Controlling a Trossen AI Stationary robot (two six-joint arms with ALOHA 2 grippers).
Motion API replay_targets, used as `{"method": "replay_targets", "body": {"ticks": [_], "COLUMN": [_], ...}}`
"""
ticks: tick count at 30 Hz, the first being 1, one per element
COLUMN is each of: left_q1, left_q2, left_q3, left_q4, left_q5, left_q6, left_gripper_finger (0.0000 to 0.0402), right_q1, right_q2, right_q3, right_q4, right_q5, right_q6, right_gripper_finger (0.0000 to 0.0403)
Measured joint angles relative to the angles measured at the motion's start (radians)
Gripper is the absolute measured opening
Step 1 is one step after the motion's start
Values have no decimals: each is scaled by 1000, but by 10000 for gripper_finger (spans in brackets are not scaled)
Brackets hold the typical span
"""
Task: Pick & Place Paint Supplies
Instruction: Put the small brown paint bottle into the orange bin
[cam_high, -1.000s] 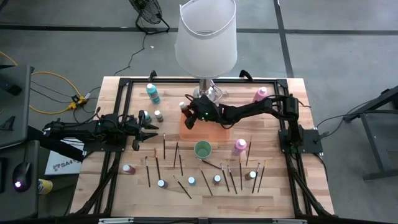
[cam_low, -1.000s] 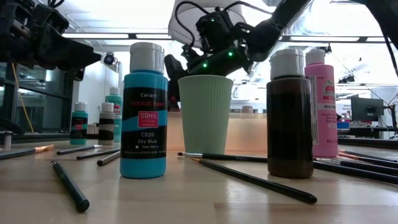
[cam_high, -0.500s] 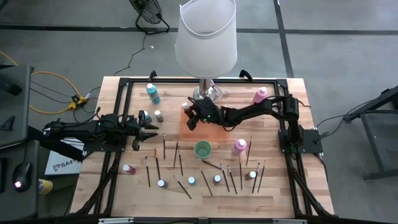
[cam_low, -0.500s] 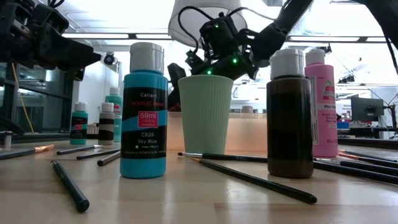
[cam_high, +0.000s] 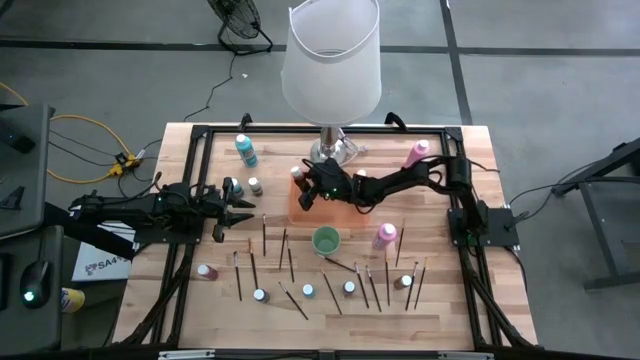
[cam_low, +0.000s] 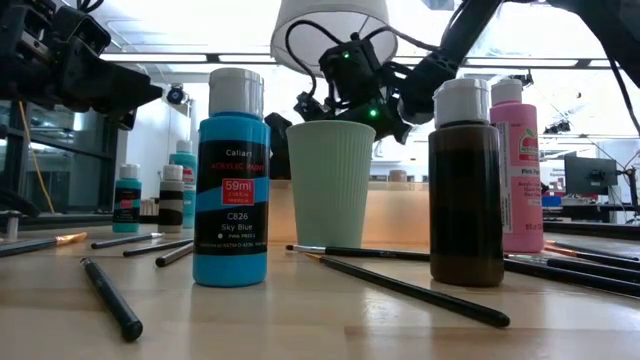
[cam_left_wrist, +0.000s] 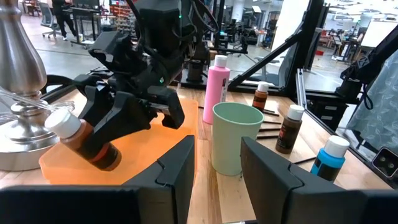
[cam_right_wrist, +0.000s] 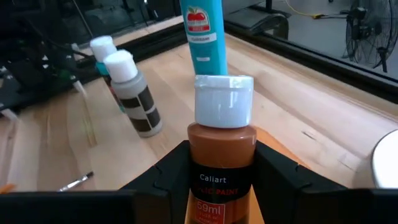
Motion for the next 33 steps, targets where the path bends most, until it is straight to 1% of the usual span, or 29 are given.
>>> {"method": "replay_targets", "body": {"ticks": [4,6,11,23,33], "left_q1": [0,0,0,0,0], "left_q2": [0,0,0,0,0], "left_q3": [0,0,0,0,0], "left_q4": [0,0,0,0,0], "left_q5": [0,0,0,0,0], "left_q6": [0,0,0,0,0], "left_gripper_finger": [126,126,126,126,126], "right_q1": [0,1,1,1,1], "right_q2": [13,24,29,29,22], "right_q3": [0,2,0,0,0], "right_q4": [44,64,55,58,52], "right_q5": [-6,16,23,21,72], "right_q6": [-45,-48,-43,-46,-76], "right_gripper_finger": [169,186,215,219,220]}}
